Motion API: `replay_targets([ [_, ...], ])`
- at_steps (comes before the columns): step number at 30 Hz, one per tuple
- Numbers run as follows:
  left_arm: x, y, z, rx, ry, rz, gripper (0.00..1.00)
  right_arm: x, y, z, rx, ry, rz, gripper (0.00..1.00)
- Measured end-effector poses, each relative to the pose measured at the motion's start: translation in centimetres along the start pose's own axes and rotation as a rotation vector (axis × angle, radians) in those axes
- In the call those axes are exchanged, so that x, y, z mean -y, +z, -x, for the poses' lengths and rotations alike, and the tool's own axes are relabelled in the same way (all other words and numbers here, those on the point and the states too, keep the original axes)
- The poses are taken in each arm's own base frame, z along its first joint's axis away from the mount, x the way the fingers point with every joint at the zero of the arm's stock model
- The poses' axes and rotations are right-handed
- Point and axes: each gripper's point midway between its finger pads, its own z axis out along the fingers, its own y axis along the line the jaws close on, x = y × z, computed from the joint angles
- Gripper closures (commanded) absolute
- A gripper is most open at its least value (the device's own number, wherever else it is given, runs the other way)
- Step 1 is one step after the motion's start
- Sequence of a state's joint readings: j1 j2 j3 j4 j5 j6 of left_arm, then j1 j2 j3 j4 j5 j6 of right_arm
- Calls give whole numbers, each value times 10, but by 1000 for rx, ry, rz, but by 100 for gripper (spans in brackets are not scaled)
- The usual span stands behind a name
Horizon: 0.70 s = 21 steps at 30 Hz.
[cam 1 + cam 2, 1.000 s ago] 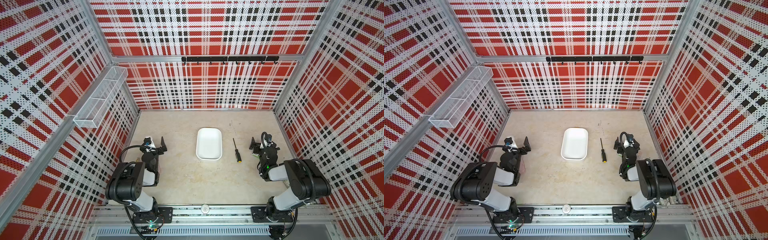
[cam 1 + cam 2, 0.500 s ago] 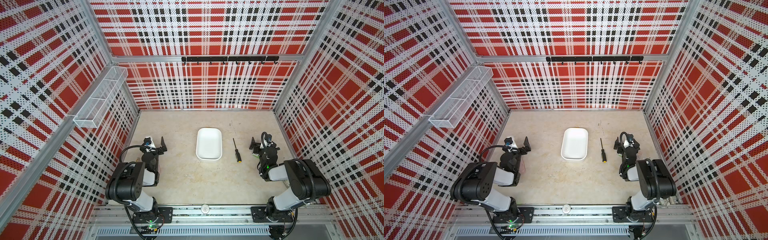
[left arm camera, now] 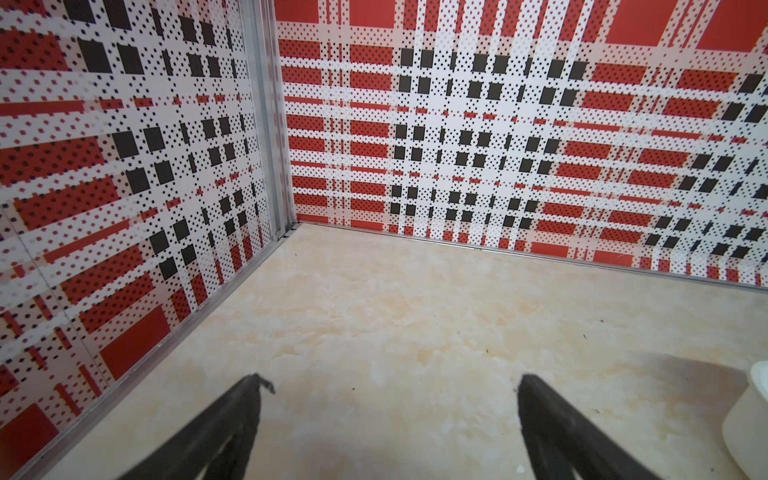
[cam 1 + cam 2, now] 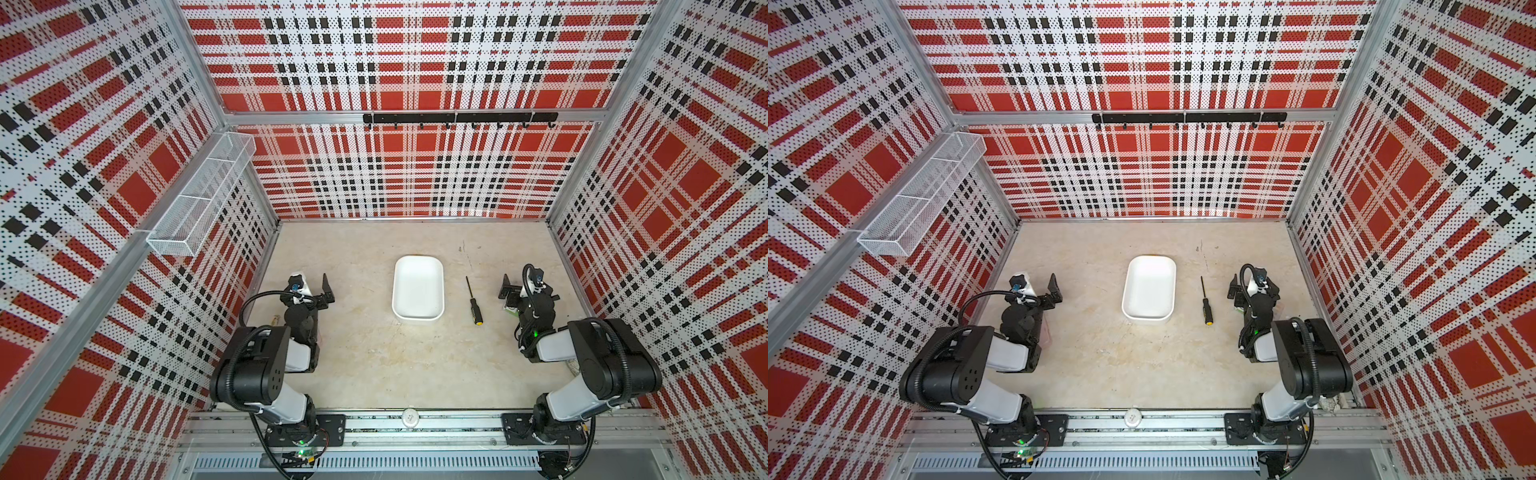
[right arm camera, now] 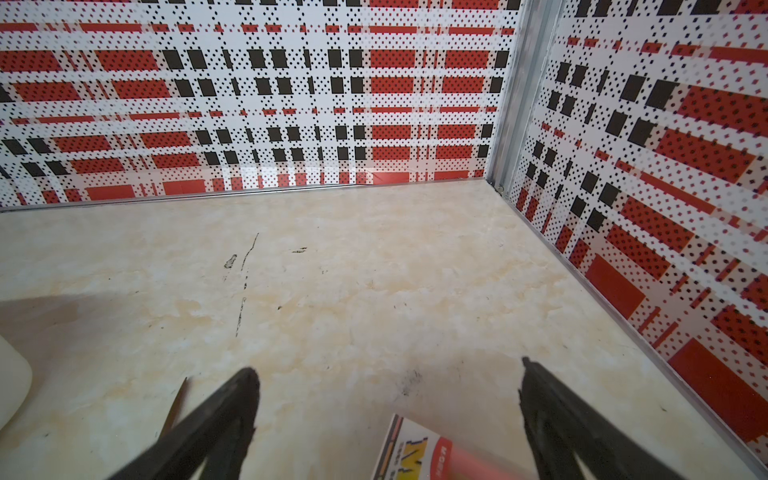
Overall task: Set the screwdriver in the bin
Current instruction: 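Move the right gripper over the black-yellow screwdriver while the left arm lifts forward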
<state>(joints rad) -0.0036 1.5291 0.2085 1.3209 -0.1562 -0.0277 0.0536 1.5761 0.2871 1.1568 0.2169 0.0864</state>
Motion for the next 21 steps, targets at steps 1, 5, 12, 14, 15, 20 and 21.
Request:
replay_targets([
  [1, 4, 1, 3, -2, 11, -4, 2, 0, 0, 0, 0, 0, 0, 0],
  [5, 37, 5, 32, 34, 74, -56, 2, 0, 0, 0, 0, 0, 1, 0],
  [12, 71, 13, 84, 76, 56, -143, 2, -12, -3, 1, -5, -22, 75, 0],
  [14, 82, 13, 88, 59, 19, -185, 2, -14, -8, 9, -2, -26, 84, 0],
  [15, 88, 11, 87, 45, -3, -214, 2, -15, -10, 14, 0, -26, 89, 0],
  [20, 120, -4, 58, -79, -110, -353, 2, -36, -11, 58, -29, -4, 156, 0],
  [21, 126, -8, 52, -106, -130, -380, 2, -43, -9, 65, -50, 9, 180, 0],
])
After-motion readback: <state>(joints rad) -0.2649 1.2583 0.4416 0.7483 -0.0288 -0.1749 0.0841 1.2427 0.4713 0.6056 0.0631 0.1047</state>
